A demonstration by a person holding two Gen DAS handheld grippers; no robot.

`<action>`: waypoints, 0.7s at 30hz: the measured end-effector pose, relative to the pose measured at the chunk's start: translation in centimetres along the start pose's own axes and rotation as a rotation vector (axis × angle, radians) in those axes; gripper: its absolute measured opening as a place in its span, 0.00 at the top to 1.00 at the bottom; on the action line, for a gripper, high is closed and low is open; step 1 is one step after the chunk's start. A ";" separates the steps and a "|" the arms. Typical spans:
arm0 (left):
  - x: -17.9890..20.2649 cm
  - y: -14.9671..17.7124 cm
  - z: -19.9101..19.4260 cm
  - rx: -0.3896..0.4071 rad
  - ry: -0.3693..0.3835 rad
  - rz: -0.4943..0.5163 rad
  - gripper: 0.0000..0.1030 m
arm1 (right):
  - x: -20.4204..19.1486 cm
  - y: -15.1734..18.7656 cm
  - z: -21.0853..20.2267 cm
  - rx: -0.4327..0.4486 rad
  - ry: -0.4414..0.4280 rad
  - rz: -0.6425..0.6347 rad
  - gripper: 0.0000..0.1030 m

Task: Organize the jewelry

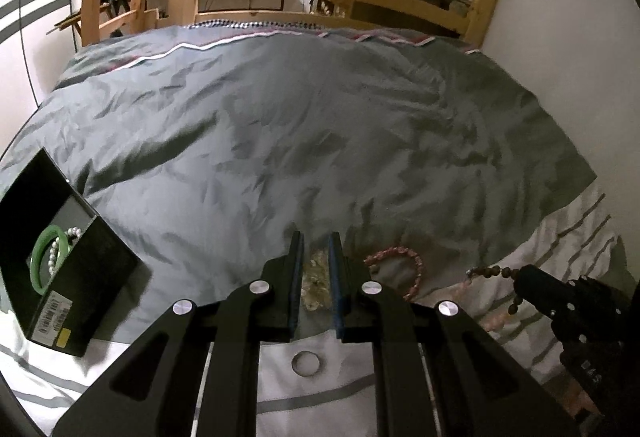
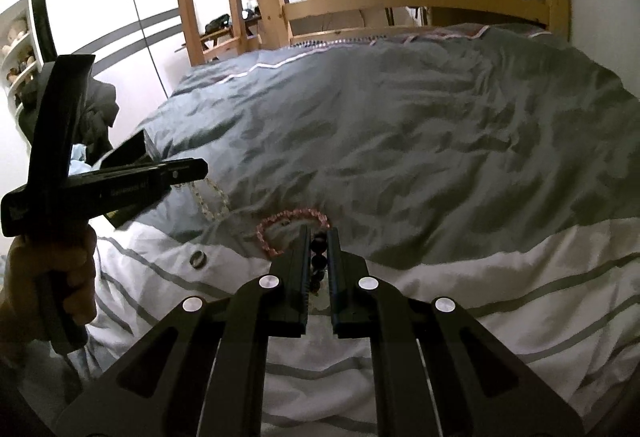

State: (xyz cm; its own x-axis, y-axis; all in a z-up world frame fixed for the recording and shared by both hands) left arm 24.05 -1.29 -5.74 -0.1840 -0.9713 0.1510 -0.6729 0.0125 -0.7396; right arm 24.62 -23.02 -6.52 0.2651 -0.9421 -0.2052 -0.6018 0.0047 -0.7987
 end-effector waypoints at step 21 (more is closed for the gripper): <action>0.2 3.9 5.5 -0.194 -0.068 0.119 0.39 | -0.8 -0.5 -1.7 0.015 -0.014 0.009 0.92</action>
State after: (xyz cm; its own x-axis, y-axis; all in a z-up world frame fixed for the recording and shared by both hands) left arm 25.37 -2.72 -12.24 -0.2261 -0.9739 0.0209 -0.7759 0.1671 -0.6084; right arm 23.42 -22.84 -4.96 0.2702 -0.9374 -0.2196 -0.5930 0.0177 -0.8050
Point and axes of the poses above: each gripper's, at about its wrist camera, not at the fingertips, and z roughly the way its jaws point, x to its right, y to its underside, the point moved 3 cm from there along z, roughly the way its jaws point, and after that the axes turned 5 degrees about x, right-handed, at the moved point
